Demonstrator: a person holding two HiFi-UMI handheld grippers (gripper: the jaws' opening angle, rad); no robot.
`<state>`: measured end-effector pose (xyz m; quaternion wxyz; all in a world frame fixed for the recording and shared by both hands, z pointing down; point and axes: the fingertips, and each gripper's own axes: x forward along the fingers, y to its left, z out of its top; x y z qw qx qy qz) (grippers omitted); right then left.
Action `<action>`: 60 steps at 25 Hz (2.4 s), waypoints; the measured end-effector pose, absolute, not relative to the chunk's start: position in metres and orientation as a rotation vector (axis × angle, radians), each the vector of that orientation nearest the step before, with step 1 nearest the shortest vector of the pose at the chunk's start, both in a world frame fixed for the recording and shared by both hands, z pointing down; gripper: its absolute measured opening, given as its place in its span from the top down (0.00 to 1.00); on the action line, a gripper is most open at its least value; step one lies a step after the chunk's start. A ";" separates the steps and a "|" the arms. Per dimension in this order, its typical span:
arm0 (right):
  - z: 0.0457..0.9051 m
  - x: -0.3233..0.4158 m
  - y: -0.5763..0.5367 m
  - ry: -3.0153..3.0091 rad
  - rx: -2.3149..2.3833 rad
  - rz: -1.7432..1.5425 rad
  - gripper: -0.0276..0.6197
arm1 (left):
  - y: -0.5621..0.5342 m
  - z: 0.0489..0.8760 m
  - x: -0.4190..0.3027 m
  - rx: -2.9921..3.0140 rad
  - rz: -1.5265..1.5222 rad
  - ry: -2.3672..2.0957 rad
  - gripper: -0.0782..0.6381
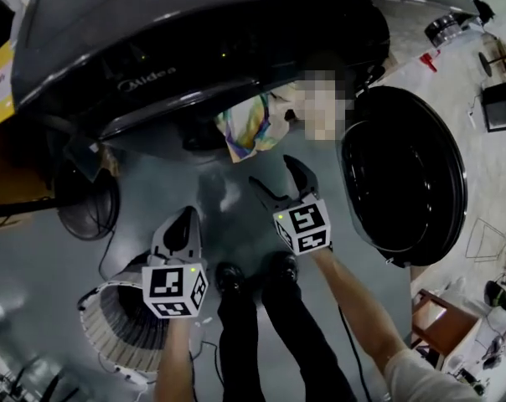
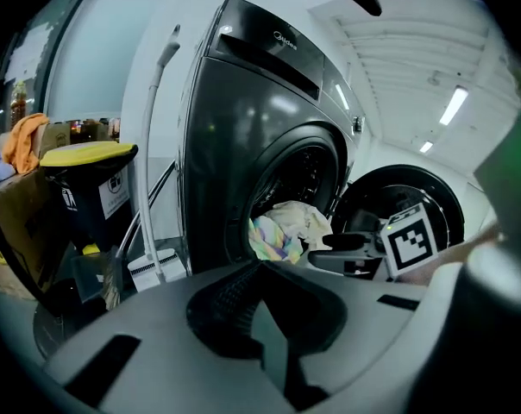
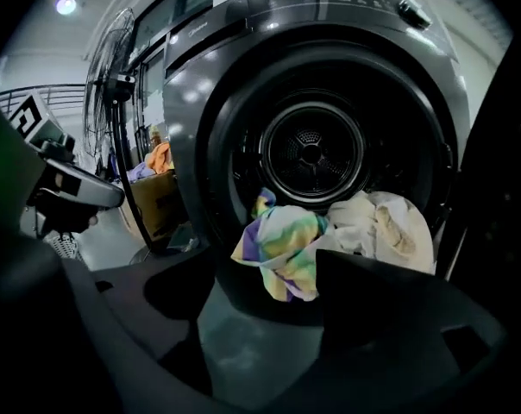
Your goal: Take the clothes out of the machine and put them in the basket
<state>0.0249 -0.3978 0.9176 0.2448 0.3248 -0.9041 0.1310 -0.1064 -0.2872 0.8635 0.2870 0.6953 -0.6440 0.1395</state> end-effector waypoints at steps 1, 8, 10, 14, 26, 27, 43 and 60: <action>0.922 0.019 -0.406 -2.473 0.890 0.351 0.38 | -0.288 0.866 -0.107 1.862 0.374 -1.722 0.87; 0.945 -0.012 -0.472 -2.481 0.955 0.414 0.32 | -0.298 0.880 -0.115 1.877 0.344 -1.769 0.87; 0.955 -0.024 -0.488 -2.472 0.960 0.433 0.31 | -0.303 0.883 -0.121 1.884 0.336 -1.788 0.87; 0.982 -0.039 -0.504 -2.426 0.944 0.457 0.30 | -0.309 0.888 -0.128 1.897 0.315 -1.811 0.87; 1.022 -0.052 -0.511 -2.301 0.929 0.387 0.60 | -0.309 0.904 -0.143 1.883 0.301 -1.845 0.87; 1.021 -0.051 -0.508 -2.294 0.913 0.370 0.66 | -0.307 0.904 -0.142 1.880 0.298 -1.844 0.87; 0.916 -0.011 -0.406 -2.319 0.798 0.402 0.76 | -0.280 0.812 -0.112 1.861 0.319 -1.773 0.87; 0.648 0.088 -0.350 -2.419 0.961 0.309 0.76 | -0.274 0.619 -0.084 1.879 0.289 -1.830 0.87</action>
